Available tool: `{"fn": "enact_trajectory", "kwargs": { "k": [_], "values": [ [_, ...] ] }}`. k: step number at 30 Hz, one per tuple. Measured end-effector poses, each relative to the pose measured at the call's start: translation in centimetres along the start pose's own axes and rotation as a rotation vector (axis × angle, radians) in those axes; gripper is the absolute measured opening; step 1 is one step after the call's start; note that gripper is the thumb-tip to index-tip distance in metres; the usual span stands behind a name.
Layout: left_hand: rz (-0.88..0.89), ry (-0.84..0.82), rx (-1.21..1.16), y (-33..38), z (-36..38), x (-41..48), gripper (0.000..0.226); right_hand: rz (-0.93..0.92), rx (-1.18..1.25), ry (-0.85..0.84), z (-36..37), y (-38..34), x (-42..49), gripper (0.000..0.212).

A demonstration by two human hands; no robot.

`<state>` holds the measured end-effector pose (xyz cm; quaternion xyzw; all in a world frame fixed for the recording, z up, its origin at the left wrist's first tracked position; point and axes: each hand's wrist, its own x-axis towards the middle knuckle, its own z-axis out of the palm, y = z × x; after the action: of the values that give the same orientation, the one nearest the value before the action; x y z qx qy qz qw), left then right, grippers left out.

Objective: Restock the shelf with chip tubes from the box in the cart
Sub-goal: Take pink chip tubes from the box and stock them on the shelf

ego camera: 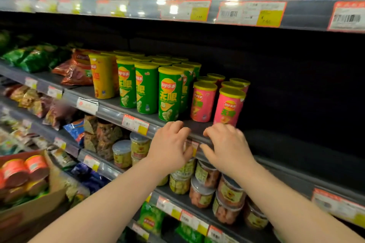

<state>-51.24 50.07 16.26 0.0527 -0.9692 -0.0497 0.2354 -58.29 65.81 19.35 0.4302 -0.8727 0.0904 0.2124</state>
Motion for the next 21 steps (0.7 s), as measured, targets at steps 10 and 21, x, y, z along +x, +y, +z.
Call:
{"fn": "enact_trajectory", "kwargs": {
  "k": [10,21],
  "values": [
    [-0.118,-0.262,0.198,-5.8,-1.2,-8.4,0.046,-0.166,-0.142,-0.158,3.8,-9.6,-0.1,0.025],
    [-0.352,-0.442,0.201,-16.3,-3.9,-20.8,0.050,-0.287,-0.089,-0.451,8.0,-23.8,0.1,0.037]
  ]
}}
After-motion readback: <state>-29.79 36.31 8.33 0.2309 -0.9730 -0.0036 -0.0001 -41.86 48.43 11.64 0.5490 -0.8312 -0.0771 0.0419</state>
